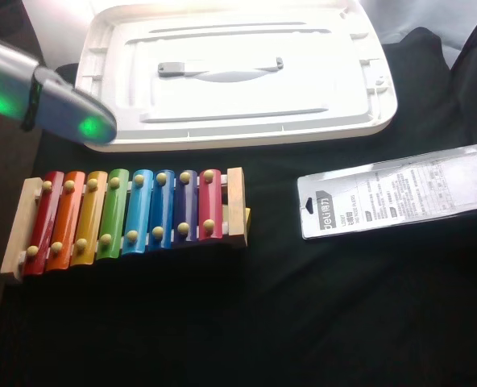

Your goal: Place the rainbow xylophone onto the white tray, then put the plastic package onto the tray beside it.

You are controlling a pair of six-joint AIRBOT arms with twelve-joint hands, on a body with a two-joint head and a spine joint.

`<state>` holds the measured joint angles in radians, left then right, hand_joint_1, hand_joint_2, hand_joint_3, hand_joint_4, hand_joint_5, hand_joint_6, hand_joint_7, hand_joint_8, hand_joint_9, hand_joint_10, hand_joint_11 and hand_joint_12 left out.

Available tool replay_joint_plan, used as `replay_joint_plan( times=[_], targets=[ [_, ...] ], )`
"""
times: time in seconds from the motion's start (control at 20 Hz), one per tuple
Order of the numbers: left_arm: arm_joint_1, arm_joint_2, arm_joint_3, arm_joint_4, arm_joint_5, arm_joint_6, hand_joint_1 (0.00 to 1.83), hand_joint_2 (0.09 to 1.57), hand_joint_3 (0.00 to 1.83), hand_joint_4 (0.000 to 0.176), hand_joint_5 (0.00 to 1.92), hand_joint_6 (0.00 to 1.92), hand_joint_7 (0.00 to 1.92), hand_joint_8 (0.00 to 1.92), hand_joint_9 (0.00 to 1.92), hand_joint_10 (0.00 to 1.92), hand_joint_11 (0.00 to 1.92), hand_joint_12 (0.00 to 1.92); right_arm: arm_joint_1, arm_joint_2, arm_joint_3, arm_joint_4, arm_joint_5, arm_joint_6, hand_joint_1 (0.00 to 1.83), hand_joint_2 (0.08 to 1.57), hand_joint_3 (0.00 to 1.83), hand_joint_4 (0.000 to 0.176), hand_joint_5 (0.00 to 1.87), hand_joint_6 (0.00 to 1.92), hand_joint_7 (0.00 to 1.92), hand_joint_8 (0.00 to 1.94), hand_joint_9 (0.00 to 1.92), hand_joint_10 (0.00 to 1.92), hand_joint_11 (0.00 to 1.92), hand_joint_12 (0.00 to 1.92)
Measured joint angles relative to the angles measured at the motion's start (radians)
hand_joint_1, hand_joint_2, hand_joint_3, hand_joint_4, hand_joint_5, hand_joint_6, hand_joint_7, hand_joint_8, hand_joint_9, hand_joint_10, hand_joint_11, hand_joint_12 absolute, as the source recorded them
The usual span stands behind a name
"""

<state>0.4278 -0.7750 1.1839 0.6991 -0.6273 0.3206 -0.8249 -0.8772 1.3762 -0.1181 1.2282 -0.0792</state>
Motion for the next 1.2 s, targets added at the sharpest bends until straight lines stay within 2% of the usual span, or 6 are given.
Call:
replay_joint_plan(
  times=[0.05,0.45,0.5,0.55,0.6,1.2],
  targets=[
    [-0.065,0.000,-0.003,0.196,0.014,-0.165,0.39,0.77,0.03,0.000,0.00,0.00,0.14,0.00,0.19,0.00,0.00,0.55,0.000,-0.002,0.000,0.000,0.000,0.000,0.51,0.87,0.11,0.011,0.10,0.02,0.00,0.00,0.00,0.00,0.00,0.00],
    [-0.085,-0.013,-0.032,0.440,0.061,-0.319,0.59,0.70,0.00,0.000,0.00,0.00,0.05,0.00,0.11,0.00,0.00,0.40,0.000,-0.017,0.007,-0.006,0.000,0.001,0.58,0.91,0.12,0.011,0.07,0.00,0.01,0.00,0.00,0.00,0.00,0.00],
    [-0.066,-0.023,-0.031,0.439,0.063,-0.327,0.61,0.66,0.00,0.073,0.00,0.00,0.01,0.00,0.05,0.01,0.00,0.26,0.000,-0.017,0.008,-0.004,0.000,0.004,0.57,0.91,0.13,0.008,0.06,0.00,0.01,0.00,0.00,0.00,0.00,0.00],
    [-0.048,-0.033,-0.031,0.443,0.064,-0.329,0.55,0.73,0.01,0.089,0.00,0.00,0.00,0.00,0.04,0.00,0.00,0.19,0.000,-0.017,0.008,-0.006,0.000,0.005,0.57,0.92,0.13,0.006,0.05,0.00,0.01,0.00,0.00,0.00,0.00,0.00],
    [-0.025,-0.044,-0.031,0.460,0.064,-0.333,0.53,0.75,0.01,0.000,0.00,0.00,0.00,0.00,0.03,0.00,0.00,0.14,0.000,-0.021,0.010,-0.006,0.001,0.008,0.58,0.93,0.13,0.009,0.04,0.00,0.00,0.00,0.00,0.00,0.00,0.00],
    [0.084,-0.119,-0.008,0.582,0.073,-0.476,0.57,0.61,0.00,0.000,0.00,0.00,0.00,0.00,0.03,0.01,0.03,0.10,0.000,-0.038,0.014,-0.026,-0.003,0.023,0.67,0.94,0.13,0.025,0.09,0.02,0.00,0.00,0.00,0.00,0.00,0.00]
  ],
)
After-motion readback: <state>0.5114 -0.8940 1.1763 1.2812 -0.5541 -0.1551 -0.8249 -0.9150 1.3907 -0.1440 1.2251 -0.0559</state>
